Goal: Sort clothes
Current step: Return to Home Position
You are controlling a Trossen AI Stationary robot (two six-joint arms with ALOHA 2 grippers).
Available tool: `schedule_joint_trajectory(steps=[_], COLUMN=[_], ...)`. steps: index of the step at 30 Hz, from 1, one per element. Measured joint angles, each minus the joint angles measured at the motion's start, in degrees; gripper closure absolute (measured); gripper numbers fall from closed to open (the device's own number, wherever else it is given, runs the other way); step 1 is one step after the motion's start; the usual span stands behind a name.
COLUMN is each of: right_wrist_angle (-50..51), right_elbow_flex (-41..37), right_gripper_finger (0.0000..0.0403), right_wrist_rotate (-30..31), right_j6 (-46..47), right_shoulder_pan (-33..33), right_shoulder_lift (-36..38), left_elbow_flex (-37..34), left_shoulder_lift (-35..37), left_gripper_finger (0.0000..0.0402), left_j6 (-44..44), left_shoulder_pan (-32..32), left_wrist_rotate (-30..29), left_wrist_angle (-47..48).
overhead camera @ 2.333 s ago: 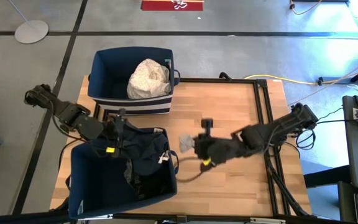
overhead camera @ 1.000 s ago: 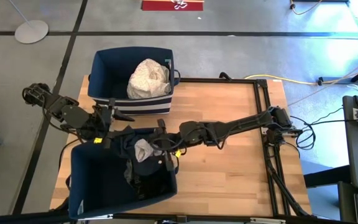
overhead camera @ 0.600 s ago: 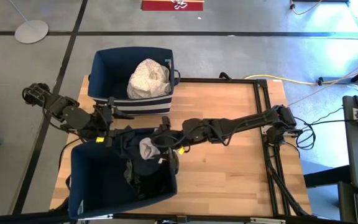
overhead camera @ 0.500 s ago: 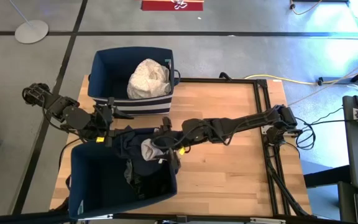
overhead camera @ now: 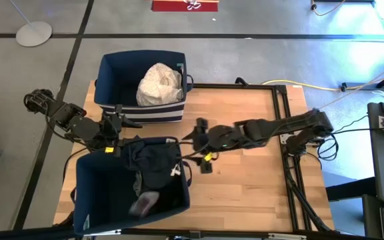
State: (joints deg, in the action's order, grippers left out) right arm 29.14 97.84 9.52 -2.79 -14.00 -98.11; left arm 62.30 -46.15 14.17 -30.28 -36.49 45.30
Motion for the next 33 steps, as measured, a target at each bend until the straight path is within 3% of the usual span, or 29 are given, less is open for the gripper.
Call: schedule_joint_trajectory(steps=[9, 16, 21, 27, 31, 33], right_wrist_angle=[16.29, 25.92, 28.12, 28.58, 29.36, 28.56], right_elbow_flex=[0.04, 0.04, 0.02, -0.02, -0.34, -2.1], right_gripper_finger=[0.0095, 0.0095, 0.0095, 0.0101, 0.0131, 0.0154], right_wrist_rotate=[10.51, 16.95, 17.5, 17.49, 17.25, 17.23], right_j6=[6.96, 10.58, 11.45, 11.45, 11.48, 11.52], right_shoulder_pan=[-0.61, -0.59, -0.59, -0.59, -0.59, -0.59], right_shoulder_lift=[10.89, 12.88, 12.87, 12.77, 12.77, 13.05], left_elbow_flex=[-0.34, -7.76, -12.57, -18.72, -20.98, -21.33], left_shoulder_lift=[2.79, 11.3, 19.69, 27.01, 30.13, 31.4], left_gripper_finger=[0.0194, 0.0202, 0.0248, 0.0329, 0.0389, 0.0395], left_j6=[-4.12, -6.66, -8.9, -10.66, -11.68, -11.64], left_shoulder_pan=[3.78, 12.11, 16.55, 19.15, 19.21, 19.21], left_wrist_rotate=[-0.25, -0.2, 0.87, 6.92, 8.61, 10.36], left_wrist_angle=[1.89, -2.03, -5.54, -8.09, -7.95, -9.05])
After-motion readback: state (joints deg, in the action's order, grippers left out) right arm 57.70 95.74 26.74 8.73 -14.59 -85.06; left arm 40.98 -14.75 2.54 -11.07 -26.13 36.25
